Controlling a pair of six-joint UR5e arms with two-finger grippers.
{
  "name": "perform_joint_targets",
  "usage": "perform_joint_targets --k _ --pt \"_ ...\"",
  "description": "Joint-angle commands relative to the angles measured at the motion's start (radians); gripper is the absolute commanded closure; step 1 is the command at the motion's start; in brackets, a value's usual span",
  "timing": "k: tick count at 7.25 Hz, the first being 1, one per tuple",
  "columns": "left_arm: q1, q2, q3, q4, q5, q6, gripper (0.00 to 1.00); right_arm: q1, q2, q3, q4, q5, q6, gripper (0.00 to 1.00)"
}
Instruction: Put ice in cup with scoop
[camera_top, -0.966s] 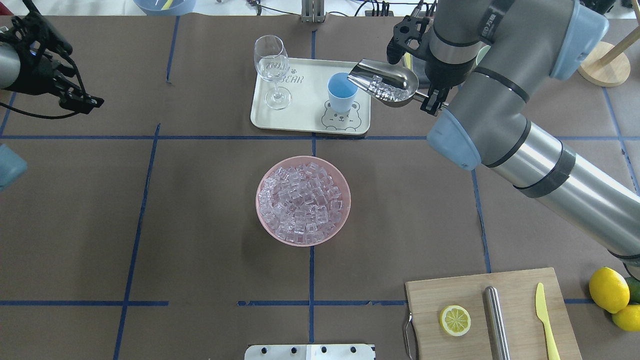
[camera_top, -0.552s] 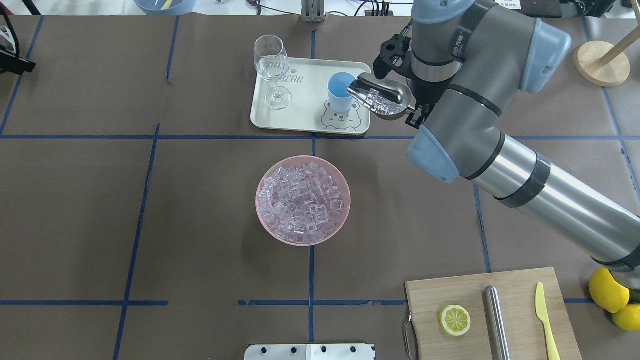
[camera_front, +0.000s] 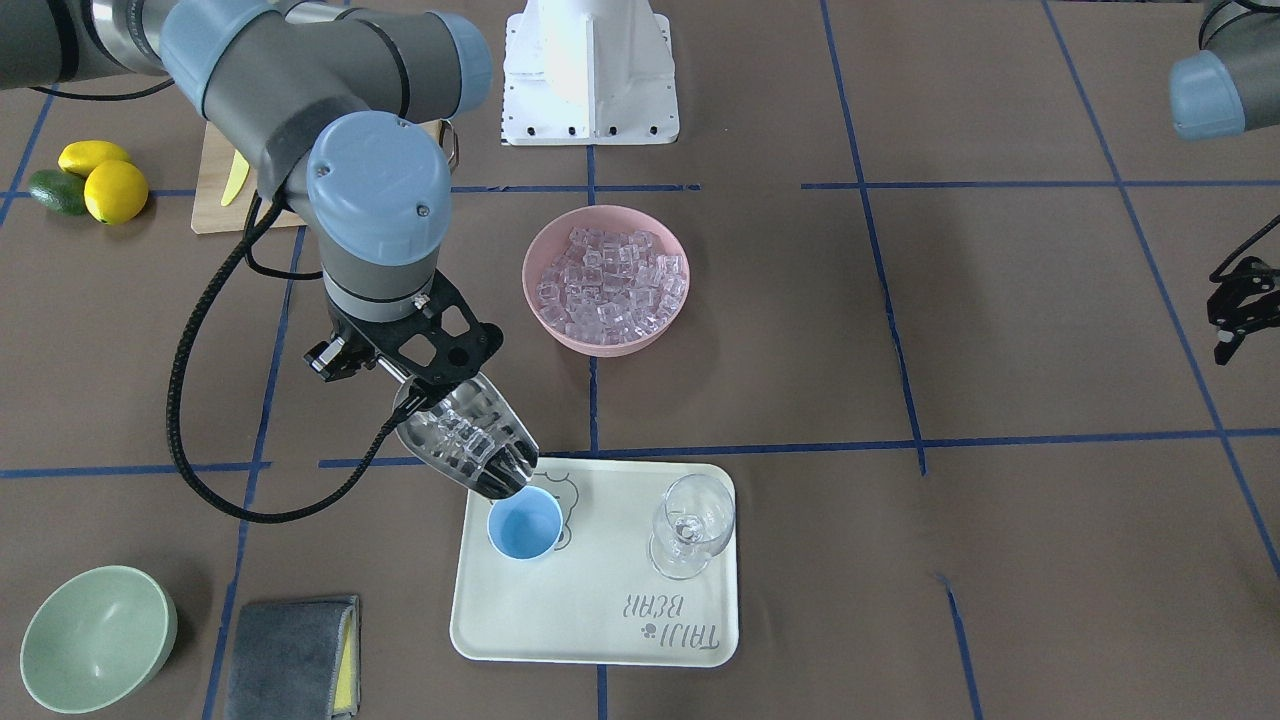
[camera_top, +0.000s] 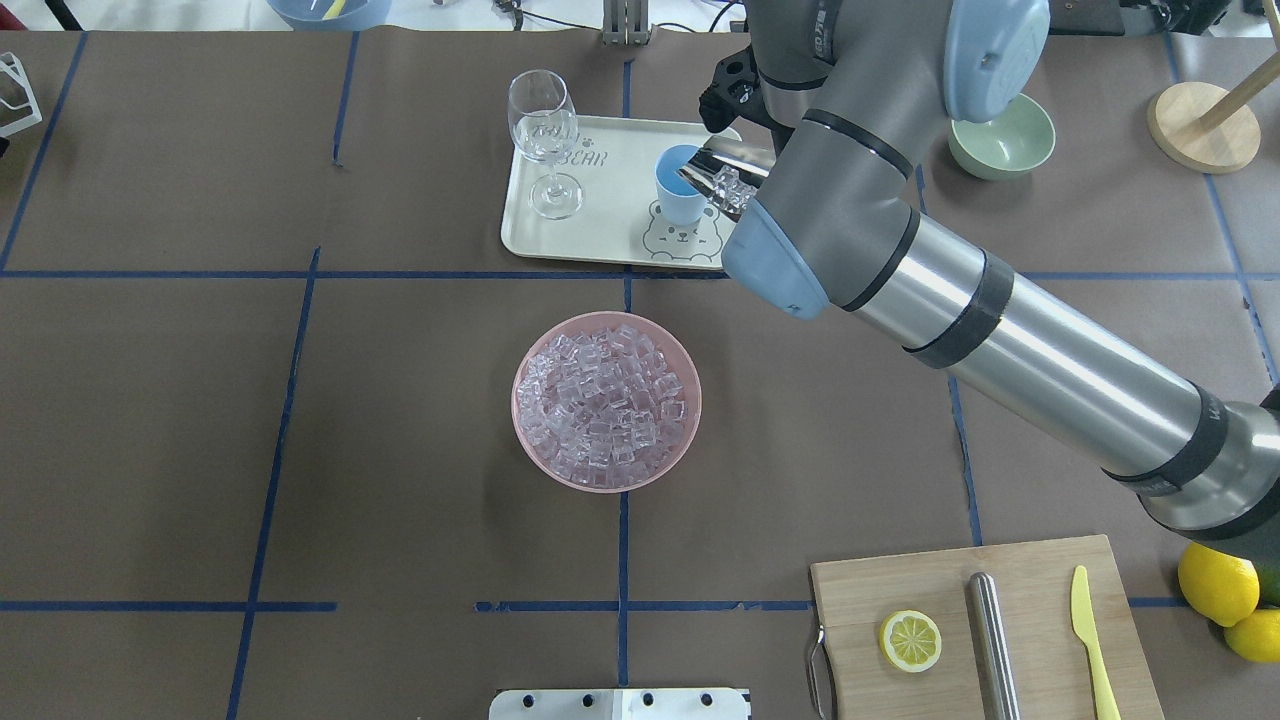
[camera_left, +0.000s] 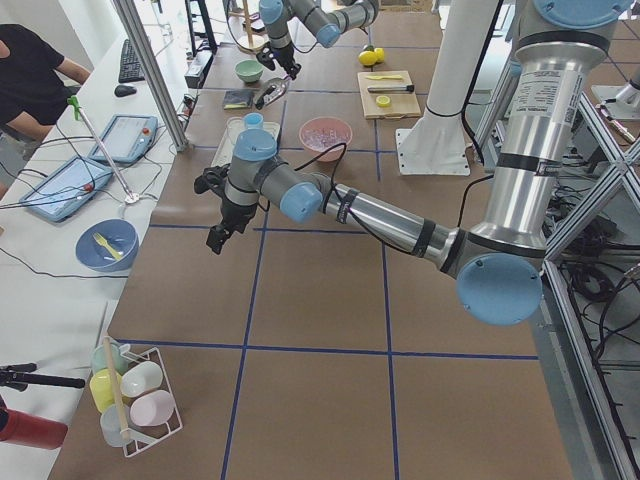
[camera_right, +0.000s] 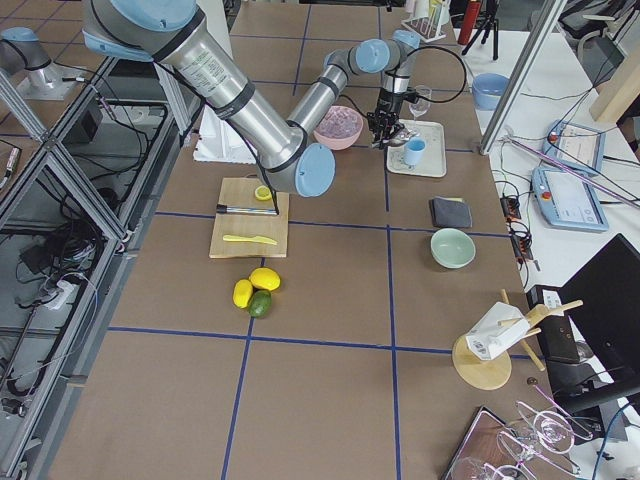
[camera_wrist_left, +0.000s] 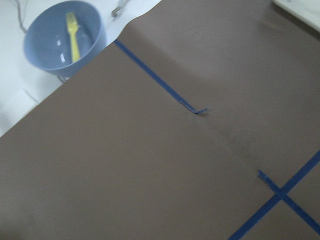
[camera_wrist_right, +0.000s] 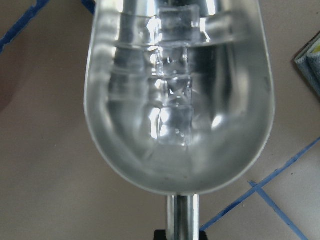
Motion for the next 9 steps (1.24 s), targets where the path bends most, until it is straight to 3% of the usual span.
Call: perform_joint_targets --k 1,3,5,9 --pt "-0.001 0.008 -0.005 -0.002 0.000 0.001 0.00 0.003 0.012 -0.016 -0.043 0.007 0.013 1.00" --pt "-0.003 0.007 -0.005 -0.004 0.000 0.001 0.00 0.003 0.037 -0.098 -0.047 0.013 0.016 1.00" --pt "-0.001 0.007 -0.002 -0.007 0.000 0.002 0.00 0.003 0.141 -0.235 -0.053 0.013 0.016 1.00" --pt "0.001 0.004 0.001 -0.009 -0.002 0.002 0.00 0.003 0.152 -0.236 -0.130 0.015 0.012 1.00"
